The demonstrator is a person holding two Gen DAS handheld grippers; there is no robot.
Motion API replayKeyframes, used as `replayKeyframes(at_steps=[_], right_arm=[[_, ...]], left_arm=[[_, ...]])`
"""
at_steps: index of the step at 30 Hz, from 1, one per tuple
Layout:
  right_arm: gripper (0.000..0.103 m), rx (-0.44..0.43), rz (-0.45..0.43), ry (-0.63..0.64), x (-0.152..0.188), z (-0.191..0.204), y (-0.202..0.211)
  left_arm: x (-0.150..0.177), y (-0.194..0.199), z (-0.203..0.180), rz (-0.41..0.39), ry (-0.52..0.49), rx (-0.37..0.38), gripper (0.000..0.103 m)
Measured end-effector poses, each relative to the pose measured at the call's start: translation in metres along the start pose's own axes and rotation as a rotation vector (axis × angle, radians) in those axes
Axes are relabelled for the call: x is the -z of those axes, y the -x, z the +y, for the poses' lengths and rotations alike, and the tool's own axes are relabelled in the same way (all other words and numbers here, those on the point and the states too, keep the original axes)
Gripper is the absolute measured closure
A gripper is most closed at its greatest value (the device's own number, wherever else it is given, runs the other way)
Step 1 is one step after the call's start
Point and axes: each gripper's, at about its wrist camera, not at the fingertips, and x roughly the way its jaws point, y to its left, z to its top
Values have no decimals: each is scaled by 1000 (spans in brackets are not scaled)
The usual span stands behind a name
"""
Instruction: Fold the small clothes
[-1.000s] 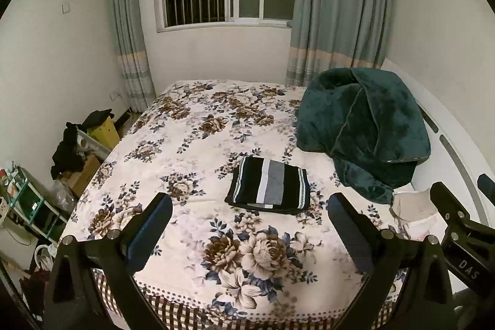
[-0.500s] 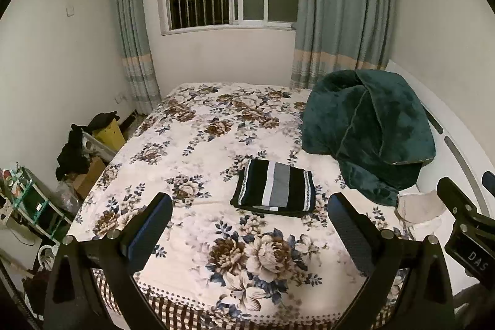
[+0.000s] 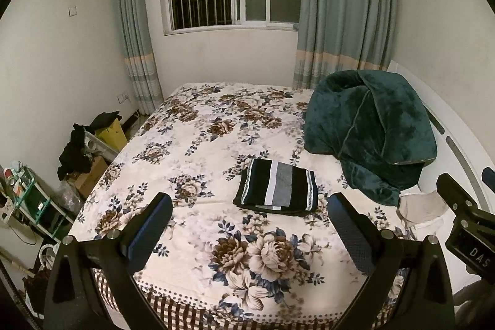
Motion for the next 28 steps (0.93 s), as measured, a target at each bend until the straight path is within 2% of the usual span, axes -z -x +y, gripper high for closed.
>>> replayKeyframes(at_steps=[28], right_arm=[[0, -11, 1, -4, 2, 8, -2]], left_arm=[[-3, 9, -8, -25, -9, -18, 0]])
